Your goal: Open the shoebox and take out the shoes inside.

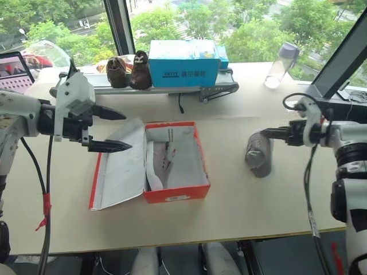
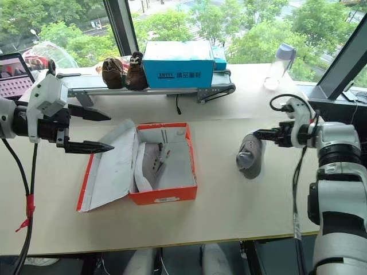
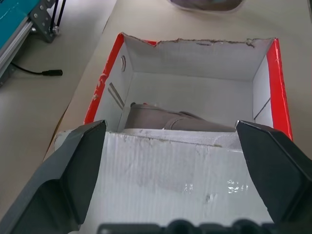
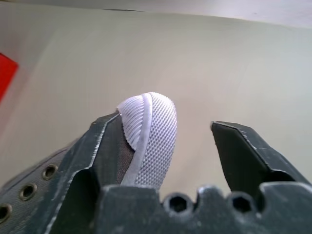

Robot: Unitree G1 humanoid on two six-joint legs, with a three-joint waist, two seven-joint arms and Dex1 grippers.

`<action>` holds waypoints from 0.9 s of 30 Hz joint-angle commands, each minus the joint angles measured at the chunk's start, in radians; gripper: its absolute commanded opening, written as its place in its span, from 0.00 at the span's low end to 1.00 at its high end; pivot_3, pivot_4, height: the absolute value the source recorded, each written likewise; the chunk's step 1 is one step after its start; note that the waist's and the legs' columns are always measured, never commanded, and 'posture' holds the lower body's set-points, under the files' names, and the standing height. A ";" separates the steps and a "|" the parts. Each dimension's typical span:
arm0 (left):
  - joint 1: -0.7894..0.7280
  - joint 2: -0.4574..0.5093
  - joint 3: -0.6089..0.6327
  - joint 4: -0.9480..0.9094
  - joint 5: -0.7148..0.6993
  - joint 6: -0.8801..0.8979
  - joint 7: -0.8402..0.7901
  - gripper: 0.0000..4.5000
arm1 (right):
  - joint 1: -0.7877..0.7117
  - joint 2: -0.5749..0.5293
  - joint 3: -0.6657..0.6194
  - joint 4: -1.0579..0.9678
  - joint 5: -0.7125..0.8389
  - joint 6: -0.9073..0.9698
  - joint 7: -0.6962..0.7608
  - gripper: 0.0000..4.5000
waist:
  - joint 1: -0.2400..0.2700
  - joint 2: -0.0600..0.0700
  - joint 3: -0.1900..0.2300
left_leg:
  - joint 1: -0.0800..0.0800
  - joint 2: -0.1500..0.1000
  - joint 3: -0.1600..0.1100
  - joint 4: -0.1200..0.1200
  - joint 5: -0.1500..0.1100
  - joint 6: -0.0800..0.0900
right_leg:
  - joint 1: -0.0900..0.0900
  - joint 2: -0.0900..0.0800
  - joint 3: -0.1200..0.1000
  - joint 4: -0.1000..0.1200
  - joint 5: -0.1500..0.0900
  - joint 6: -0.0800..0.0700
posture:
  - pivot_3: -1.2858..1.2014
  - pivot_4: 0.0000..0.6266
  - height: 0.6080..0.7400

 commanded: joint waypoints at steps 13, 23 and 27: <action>0.007 0.038 0.045 -0.033 0.005 0.011 -0.007 1.00 | -0.198 0.384 -0.071 -0.654 0.269 0.972 -0.022 0.99 | -0.032 0.001 0.000 | 0.004 0.004 -0.001 0.000 0.000 0.000 | -0.003 0.007 0.007 0.015 0.001 -0.006 | 0.52 0.24 1.00; 0.078 0.076 0.111 -0.076 -0.009 0.040 0.011 1.00 | -0.086 0.560 -0.113 -0.810 0.387 1.090 -0.228 0.32 | 0.035 -0.001 -0.001 | -0.006 0.003 -0.004 0.009 0.000 0.000 | -0.002 0.008 0.008 0.010 0.000 -0.003 | 0.52 0.24 1.00; 0.109 0.092 0.145 -0.093 -0.017 0.054 0.017 1.00 | -0.095 0.588 -0.120 -0.777 0.409 1.107 -0.254 0.43 | 0.028 -0.001 -0.001 | -0.006 0.004 -0.004 0.009 0.000 0.000 | -0.003 0.010 0.008 0.011 0.000 -0.003 | 0.52 0.24 1.00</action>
